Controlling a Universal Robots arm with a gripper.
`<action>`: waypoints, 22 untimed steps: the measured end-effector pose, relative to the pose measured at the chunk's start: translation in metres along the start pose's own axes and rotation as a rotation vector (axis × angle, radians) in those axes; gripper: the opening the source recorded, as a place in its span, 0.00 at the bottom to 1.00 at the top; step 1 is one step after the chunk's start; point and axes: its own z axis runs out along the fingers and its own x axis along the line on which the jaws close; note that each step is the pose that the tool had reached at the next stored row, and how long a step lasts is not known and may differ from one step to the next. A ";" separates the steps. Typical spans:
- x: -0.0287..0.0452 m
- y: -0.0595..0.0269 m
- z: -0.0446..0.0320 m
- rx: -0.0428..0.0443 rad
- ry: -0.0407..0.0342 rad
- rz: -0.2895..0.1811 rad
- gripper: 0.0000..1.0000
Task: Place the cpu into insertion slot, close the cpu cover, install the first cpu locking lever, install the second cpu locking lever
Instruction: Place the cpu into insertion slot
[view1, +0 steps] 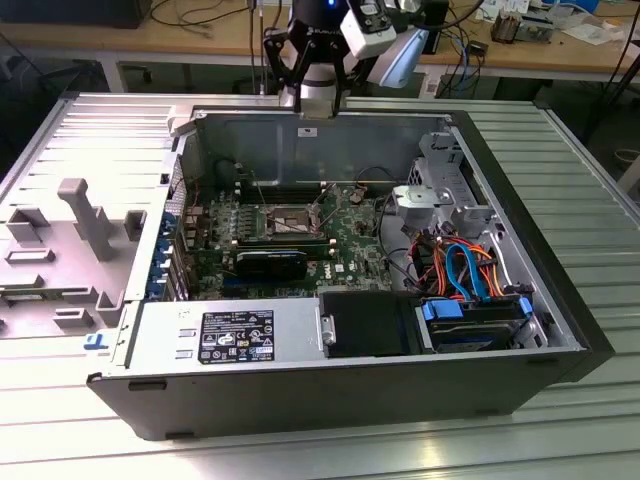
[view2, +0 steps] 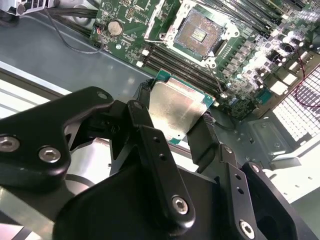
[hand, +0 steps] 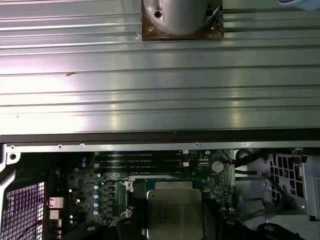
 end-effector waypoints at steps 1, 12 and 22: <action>0.0001 -0.0011 0.0000 -0.0001 0.0000 0.000 0.54; 0.0015 -0.0117 0.0019 0.0001 -0.0001 0.000 0.54; 0.0021 -0.0178 0.0050 0.0014 -0.0001 0.000 0.54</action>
